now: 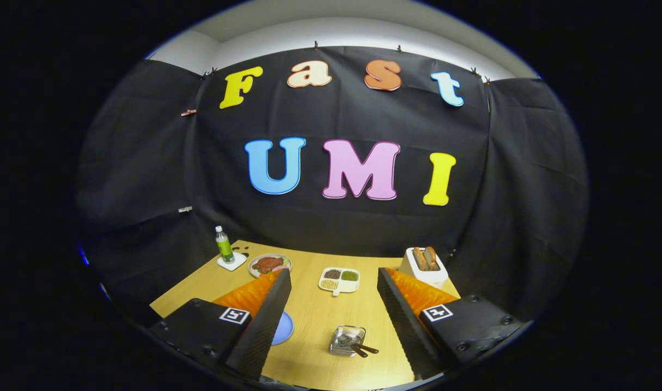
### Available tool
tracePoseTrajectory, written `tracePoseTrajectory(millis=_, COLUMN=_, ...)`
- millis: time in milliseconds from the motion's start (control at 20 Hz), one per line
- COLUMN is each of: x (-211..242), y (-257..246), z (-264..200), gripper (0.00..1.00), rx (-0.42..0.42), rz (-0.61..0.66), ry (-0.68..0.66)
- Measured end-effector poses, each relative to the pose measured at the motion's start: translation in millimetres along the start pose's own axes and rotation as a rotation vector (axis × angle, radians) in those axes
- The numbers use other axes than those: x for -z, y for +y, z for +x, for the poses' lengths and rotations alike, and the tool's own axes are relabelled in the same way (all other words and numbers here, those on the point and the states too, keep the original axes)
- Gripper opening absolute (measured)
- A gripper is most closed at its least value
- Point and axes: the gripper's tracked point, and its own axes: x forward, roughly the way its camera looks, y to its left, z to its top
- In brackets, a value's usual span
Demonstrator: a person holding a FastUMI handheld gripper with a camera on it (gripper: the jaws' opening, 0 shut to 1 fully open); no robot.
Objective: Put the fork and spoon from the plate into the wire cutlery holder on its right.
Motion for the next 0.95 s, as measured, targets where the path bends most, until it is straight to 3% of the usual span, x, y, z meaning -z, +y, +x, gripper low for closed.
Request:
tracePoseTrajectory(millis=250, x=-15, y=-3, z=-12, gripper=0.99, rx=0.019, rz=0.022, ry=-0.047)
tracePoseTrajectory(millis=950, x=-15, y=-4, z=-11, gripper=0.99, rx=0.011, rz=0.01, ry=-0.02)
